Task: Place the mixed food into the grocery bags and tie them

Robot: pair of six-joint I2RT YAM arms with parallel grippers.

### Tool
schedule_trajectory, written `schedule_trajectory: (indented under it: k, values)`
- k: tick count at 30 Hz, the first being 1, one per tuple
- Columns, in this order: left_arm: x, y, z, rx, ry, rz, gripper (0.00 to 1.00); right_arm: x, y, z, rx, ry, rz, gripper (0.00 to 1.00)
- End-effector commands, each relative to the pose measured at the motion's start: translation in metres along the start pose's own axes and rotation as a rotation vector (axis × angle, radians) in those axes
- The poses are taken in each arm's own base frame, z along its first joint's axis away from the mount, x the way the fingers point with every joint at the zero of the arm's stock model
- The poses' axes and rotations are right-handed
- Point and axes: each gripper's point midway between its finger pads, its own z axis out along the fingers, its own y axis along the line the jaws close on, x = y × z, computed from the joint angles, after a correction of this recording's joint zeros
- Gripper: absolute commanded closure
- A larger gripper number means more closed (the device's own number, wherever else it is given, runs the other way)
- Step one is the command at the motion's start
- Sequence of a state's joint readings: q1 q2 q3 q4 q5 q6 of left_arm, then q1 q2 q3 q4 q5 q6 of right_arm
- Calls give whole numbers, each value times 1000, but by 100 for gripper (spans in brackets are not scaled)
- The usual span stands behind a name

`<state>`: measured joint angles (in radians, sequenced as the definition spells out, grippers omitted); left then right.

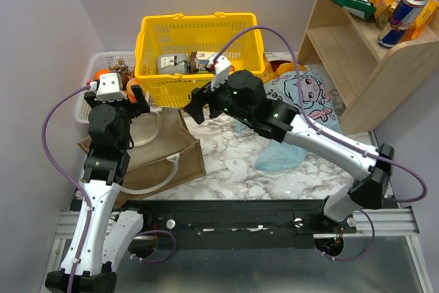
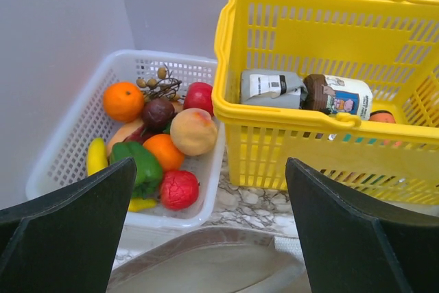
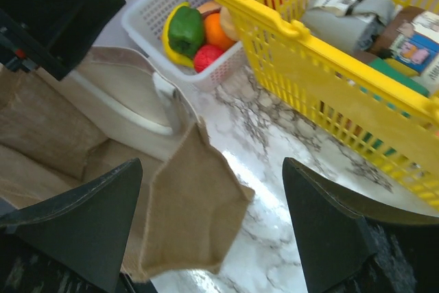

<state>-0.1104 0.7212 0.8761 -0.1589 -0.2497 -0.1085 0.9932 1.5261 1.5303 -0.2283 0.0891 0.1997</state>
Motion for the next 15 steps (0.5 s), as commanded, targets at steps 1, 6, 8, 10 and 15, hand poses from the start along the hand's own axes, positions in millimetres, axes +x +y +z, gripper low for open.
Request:
schedule_trajectory:
  k: [1, 6, 8, 10, 15]
  values:
    - [-7, 9, 1, -48, -32, 1, 1, 34, 23, 28, 0, 144, -78, 9]
    - [-1, 5, 4, -32, -12, -9, 1, 64, 35, 41, -1, 223, -109, 9]
    - [0, 5, 5, -30, -10, -13, 1, 73, 40, 43, -17, 247, -113, 9]
    - [1, 4, 6, -31, -8, -16, 1, 81, 47, 44, -34, 270, -116, 11]
    - [3, 3, 7, -25, 0, -20, 1, 101, 45, 50, 11, 321, -113, 29]
